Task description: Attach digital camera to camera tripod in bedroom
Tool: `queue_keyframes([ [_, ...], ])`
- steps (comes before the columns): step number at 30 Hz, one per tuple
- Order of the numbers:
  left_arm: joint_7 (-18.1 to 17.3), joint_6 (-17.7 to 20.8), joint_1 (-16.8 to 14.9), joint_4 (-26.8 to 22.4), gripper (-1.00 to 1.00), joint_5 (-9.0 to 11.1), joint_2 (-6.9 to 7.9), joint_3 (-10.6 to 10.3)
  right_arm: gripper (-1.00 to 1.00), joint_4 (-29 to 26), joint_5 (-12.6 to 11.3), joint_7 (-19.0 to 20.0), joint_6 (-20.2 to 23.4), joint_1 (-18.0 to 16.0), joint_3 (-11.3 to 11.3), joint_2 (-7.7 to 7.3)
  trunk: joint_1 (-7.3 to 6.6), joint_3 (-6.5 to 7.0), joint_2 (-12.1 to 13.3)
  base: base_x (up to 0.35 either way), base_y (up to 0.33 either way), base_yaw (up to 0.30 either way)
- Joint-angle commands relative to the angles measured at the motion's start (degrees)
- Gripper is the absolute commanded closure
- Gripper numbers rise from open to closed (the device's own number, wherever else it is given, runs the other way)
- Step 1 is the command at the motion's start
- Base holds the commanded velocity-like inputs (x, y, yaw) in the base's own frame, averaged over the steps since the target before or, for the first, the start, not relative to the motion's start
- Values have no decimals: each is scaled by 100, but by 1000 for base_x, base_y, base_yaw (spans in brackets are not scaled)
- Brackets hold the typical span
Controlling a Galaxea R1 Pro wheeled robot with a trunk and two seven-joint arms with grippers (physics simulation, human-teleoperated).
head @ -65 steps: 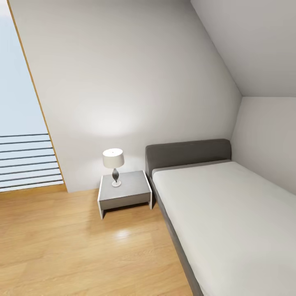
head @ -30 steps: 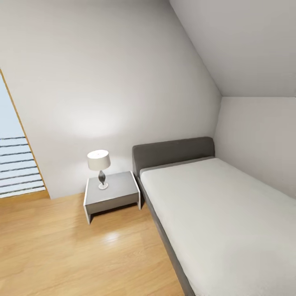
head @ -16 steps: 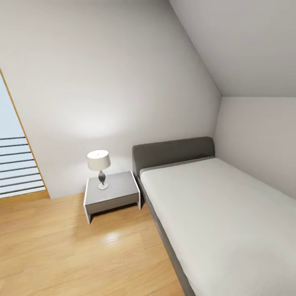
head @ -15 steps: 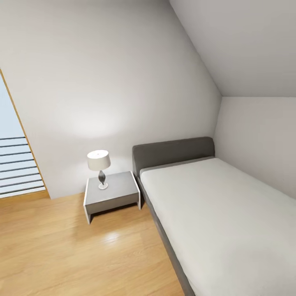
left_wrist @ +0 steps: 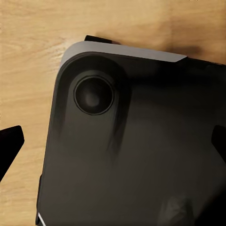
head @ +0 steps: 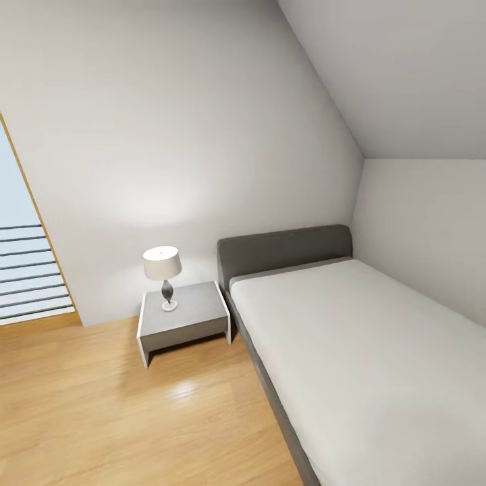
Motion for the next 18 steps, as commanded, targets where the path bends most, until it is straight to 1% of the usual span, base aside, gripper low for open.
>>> queue_keyframes([
  [1,3,-10,2,-7,-100,30,3,8,-100,-11,22,8,-11,-2,0,5,0,-3,-2,0,0,0],
  [4,-1,-4,2,-10,-100,58,16,74,-100,-104,145,40,41,-2,-5,37,0,-3,-2,0,0,0],
  [7,-3,-2,1,-21,-100,146,25,202,-100,-303,310,67,65,-2,-10,70,0,-3,-2,0,0,0],
  [9,-4,0,0,-40,-100,236,36,303,-100,-537,452,73,103,-2,-12,89,0,-3,-2,0,0,0],
  [10,-1,5,1,-72,-100,334,47,387,-100,-843,612,78,205,-2,-13,115,0,-3,-2,0,0,0],
  [11,0,9,1,-92,-100,382,53,418,-100,-1022,698,81,297,-2,-13,136,0,-3,-2,0,0,0],
  [13,1,18,2,-139,-100,466,63,462,-100,-1424,886,85,581,-6,-14,212,0,-3,-2,0,0,0],
  [15,2,27,2,-183,-100,533,73,491,-100,-1881,1057,89,980,-8,-14,335,0,-3,-2,0,0,0],
  [16,1,36,2,-217,-100,579,80,509,-100,-2377,1190,93,1452,-9,-15,489,0,-3,-2,0,0,0],
  [18,-1,42,2,-242,-100,609,85,524,-100,-2879,1279,97,1949,-10,-15,656,0,-3,-2,0,0,0],
])
